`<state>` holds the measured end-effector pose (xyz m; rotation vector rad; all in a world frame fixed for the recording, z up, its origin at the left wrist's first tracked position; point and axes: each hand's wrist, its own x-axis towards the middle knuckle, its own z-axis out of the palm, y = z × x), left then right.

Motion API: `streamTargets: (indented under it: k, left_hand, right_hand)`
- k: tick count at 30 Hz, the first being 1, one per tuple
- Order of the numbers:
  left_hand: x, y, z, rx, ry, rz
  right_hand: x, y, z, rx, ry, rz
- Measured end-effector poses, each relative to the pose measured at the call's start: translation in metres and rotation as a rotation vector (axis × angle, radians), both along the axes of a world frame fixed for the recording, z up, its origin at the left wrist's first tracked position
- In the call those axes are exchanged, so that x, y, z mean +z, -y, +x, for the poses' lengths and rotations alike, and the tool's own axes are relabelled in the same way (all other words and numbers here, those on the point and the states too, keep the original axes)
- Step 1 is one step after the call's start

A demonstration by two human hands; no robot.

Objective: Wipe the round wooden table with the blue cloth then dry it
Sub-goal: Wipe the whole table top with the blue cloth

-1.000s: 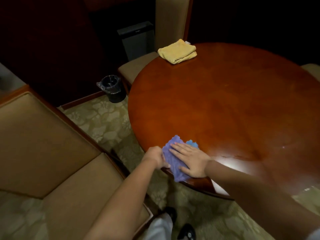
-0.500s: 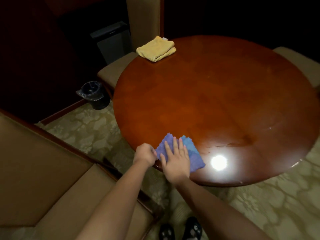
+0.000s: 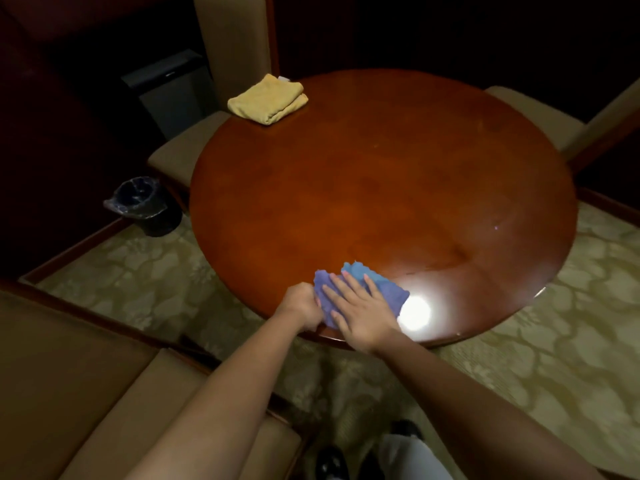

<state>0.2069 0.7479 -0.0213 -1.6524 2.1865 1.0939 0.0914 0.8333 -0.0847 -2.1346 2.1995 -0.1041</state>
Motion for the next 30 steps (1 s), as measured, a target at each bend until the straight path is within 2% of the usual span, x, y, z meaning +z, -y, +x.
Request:
streamTargets:
  k: [12, 20, 30]
  left_hand:
    - [-0.002, -0.044, -0.085, -0.233, 0.133, 0.127]
    - [0.001, -0.069, -0.148, -0.301, 0.124, 0.064]
    - [-0.004, -0.075, -0.243, -0.317, 0.124, 0.011]
  right_hand:
    - [-0.002, -0.054, -0.105, 0.349, -0.001, -0.069]
    - [-0.002, -0.076, -0.171, 0.363, 0.138, -0.062]
    - [-0.008, -0.075, -0.272, 0.392, 0.163, -0.011]
